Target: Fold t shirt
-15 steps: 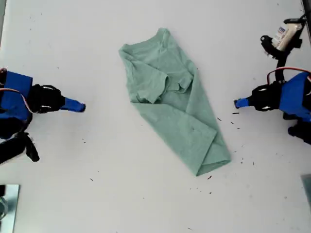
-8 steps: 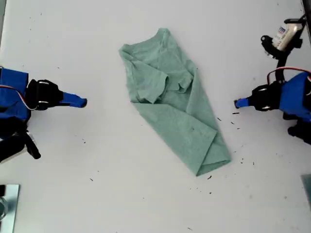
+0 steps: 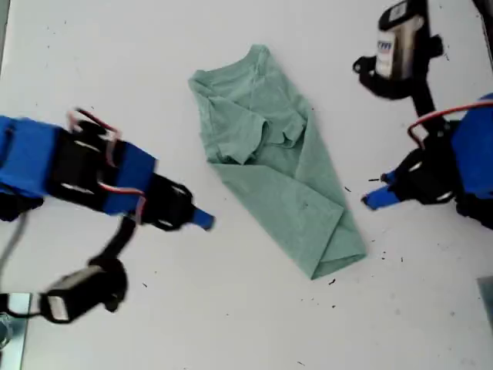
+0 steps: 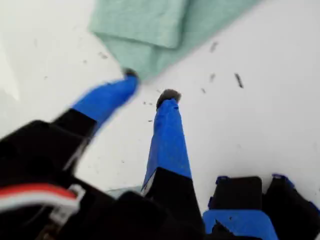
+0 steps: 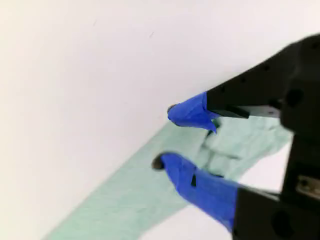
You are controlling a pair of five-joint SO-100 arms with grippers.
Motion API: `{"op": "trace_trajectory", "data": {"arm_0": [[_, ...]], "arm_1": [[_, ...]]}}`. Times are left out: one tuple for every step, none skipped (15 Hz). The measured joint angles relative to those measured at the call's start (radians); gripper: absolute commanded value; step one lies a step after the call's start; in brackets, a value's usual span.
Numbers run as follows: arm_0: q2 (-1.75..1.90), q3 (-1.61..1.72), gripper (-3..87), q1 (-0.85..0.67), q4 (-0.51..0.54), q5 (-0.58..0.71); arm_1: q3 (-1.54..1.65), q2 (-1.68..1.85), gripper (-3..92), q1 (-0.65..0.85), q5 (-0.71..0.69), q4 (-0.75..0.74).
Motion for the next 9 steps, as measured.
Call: {"op": "trace_trajectory", "data": {"arm_0": [[-0.253,-0.281,29.3,0.017,-0.026,0.034],[-0.380,-0.495,29.4,0.020,-0.034,0.058],[-0.426,-0.595,29.4,0.015,-0.046,0.084],[-0.472,-0.637,29.1,0.008,-0.069,0.110],[-0.523,-0.652,28.5,0.003,-0.126,0.135],[-0.574,-0.660,28.0,-0.003,-0.192,0.144],[-0.620,-0.664,27.5,-0.011,-0.235,0.147],[-0.660,-0.664,27.0,-0.017,-0.249,0.147],[-0.683,-0.664,26.9,-0.021,-0.249,0.147]], "arm_1": [[-0.009,-0.044,38.8,-0.055,0.009,0.003],[-0.006,-0.051,39.0,-0.089,0.031,0.003],[0.014,-0.051,39.2,-0.106,0.058,0.003],[0.055,-0.051,39.5,-0.106,0.081,0.003],[0.109,-0.051,39.4,-0.101,0.100,-0.009],[0.183,-0.051,38.8,-0.101,0.106,-0.041],[0.261,-0.051,38.6,-0.098,0.109,-0.100],[0.336,-0.051,38.6,-0.089,0.123,-0.169],[0.402,-0.051,38.3,-0.084,0.133,-0.233]]}}
